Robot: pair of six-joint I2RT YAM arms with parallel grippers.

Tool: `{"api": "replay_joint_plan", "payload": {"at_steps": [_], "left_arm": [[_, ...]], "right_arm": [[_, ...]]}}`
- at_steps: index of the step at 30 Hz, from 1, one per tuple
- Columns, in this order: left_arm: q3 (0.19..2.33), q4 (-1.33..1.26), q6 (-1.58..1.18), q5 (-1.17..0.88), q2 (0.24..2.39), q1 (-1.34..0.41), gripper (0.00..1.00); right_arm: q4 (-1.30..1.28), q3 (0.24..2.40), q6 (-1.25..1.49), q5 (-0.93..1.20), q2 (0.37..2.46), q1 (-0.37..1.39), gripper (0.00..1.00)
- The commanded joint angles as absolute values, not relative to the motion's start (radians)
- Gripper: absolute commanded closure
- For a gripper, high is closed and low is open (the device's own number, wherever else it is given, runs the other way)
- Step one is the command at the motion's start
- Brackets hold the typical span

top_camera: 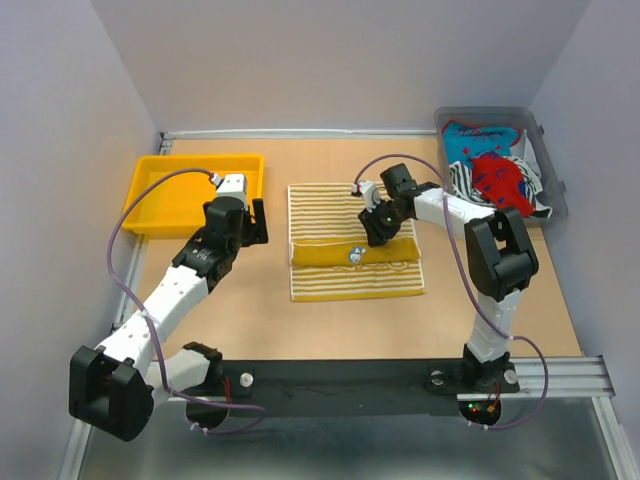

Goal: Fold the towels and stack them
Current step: Fold the towel

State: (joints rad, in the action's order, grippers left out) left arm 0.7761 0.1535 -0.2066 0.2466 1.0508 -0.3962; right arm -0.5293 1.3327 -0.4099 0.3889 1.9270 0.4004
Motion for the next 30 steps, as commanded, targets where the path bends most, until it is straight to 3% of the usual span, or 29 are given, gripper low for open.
{"api": "replay_joint_plan", "payload": {"at_steps": [1, 5, 7, 24, 30], "left_arm": [[0.767, 0.126, -0.193, 0.273, 1.032, -0.388, 0.15], [0.767, 0.129, -0.193, 0.282, 1.032, -0.387, 0.15], [0.769, 0.127, -0.192, 0.281, 1.034, -0.385, 0.15], [0.765, 0.133, -0.202, 0.270, 1.029, -0.385, 0.15], [0.759, 0.133, -0.207, 0.259, 1.017, -0.385, 0.15]], "right_arm": [[-0.560, 1.362, -0.433, 0.411, 1.913, 0.405, 0.63], [-0.566, 1.344, -0.423, 0.411, 1.868, 0.414, 0.83], [-0.568, 1.321, -0.417, 0.407, 1.841, 0.425, 0.85], [-0.571, 1.025, -0.201, 0.341, 1.608, 0.609, 0.84], [-0.635, 0.976, -0.111, 0.359, 1.548, 0.684, 0.69]]}}
